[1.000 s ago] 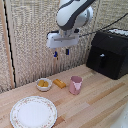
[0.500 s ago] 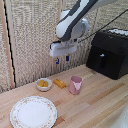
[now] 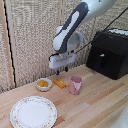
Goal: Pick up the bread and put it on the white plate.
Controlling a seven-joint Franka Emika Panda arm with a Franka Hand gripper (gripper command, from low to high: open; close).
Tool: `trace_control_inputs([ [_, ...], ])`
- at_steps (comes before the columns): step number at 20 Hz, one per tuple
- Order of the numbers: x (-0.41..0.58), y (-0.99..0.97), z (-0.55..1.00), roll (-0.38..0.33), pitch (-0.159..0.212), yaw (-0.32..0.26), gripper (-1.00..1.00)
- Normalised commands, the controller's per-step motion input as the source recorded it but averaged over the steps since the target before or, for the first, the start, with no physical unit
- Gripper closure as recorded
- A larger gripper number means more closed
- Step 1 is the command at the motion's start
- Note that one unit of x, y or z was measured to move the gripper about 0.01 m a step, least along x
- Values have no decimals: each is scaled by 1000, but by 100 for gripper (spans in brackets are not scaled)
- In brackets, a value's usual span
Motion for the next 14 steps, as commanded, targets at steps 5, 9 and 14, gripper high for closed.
trace_control_inputs([
  [5, 361, -211, -301, -4, 0, 115, -100],
  [9, 269, -145, -262, -14, 0, 118, -100],
  [14, 163, -45, -167, -10, 23, 82, -100],
])
